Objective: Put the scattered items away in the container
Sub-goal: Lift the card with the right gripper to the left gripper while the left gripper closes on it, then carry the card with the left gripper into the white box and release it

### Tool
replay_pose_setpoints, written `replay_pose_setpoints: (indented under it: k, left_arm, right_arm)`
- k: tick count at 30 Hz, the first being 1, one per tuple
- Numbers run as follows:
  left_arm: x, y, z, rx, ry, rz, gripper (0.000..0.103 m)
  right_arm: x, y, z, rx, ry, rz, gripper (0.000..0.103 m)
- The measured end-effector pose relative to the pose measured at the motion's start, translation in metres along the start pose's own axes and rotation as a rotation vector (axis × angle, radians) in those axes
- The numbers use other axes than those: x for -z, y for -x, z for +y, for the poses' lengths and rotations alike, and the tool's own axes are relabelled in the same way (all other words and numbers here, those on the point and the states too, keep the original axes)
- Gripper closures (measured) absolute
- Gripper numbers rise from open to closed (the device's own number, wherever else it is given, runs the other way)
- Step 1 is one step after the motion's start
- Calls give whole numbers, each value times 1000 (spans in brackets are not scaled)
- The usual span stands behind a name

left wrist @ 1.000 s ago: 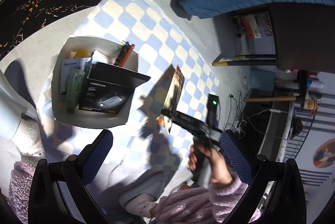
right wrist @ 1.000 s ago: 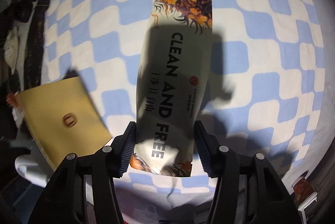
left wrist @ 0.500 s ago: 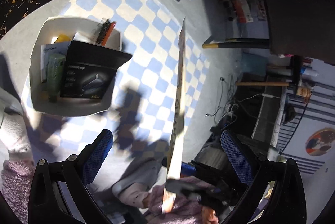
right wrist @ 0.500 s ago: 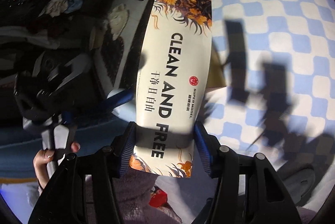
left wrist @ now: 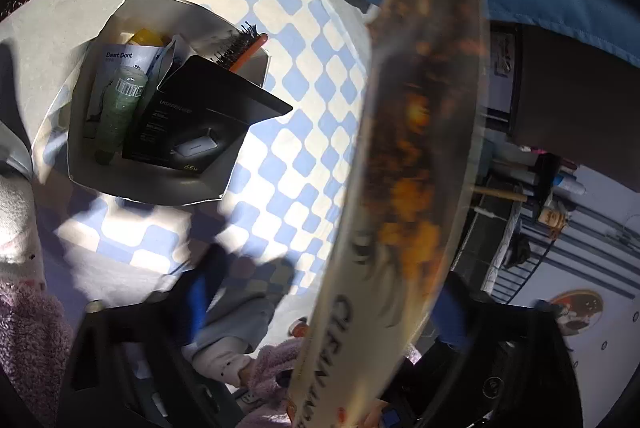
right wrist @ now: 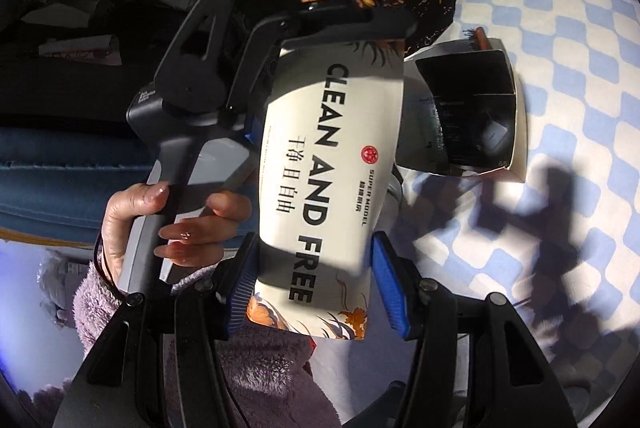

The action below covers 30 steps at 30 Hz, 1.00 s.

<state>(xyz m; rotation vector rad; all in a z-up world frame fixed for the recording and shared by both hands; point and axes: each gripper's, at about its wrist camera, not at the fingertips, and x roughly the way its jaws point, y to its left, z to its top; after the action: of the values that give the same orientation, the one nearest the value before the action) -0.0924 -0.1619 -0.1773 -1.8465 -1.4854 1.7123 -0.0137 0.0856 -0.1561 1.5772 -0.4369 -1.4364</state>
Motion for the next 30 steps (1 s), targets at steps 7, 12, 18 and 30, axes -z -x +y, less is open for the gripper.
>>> replay_pose_setpoints:
  k: [7, 12, 18, 30]
  left_arm:
    - [1, 9, 17, -111, 26, -71, 88]
    - [-2, 25, 22, -99, 21, -143, 97]
    - [0, 49, 26, -118, 39, -266, 99]
    - [8, 61, 8, -317, -18, -521, 99]
  right_arm:
    - [-25, -9, -38, -15, -9, 18, 45]
    - [-35, -20, -46, -14, -14, 26, 42]
    - [-42, -19, -70, -40, -149, 14, 42]
    - [-49, 7, -112, 23, -352, -115, 42]
